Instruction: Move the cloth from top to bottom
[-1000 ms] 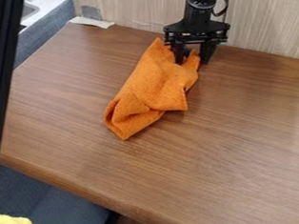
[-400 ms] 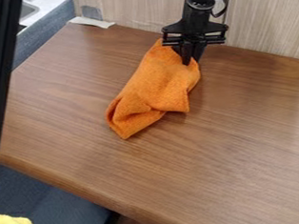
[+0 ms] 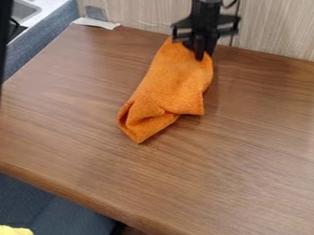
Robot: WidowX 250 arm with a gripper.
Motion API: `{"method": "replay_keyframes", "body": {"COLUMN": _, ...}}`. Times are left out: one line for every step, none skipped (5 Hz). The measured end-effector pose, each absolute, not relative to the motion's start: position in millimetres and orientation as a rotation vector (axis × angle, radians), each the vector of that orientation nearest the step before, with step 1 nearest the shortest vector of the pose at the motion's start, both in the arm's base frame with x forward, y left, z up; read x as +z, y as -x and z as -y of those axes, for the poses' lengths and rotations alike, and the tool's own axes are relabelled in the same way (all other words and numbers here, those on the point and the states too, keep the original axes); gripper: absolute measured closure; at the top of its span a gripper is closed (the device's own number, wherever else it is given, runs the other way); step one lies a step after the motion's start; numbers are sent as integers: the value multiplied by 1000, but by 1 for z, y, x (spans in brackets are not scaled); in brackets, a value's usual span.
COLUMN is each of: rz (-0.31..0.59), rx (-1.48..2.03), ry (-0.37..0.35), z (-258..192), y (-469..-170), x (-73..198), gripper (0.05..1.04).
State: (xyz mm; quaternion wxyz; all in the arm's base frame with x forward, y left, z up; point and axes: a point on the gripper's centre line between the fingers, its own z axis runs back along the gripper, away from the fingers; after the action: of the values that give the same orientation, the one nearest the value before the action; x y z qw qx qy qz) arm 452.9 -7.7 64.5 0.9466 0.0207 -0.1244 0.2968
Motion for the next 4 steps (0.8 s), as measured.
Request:
{"method": "replay_keyframes", "body": {"rz": 326, "rx": 569, "ry": -23, "z": 15, "y": -450, "x": 92, "gripper": 1017}}
{"method": "replay_keyframes", "body": {"rz": 357, "rx": 512, "ry": -11, "z": 30, "y": -438, "x": 105, "gripper": 1017}}
{"method": "replay_keyframes", "body": {"rz": 391, "rx": 461, "ry": -11, "z": 39, "y": -419, "x": 113, "gripper": 1017}}
{"method": "replay_keyframes", "body": {"rz": 443, "rx": 393, "ry": -3, "z": 57, "y": -396, "x": 122, "gripper": 1017}}
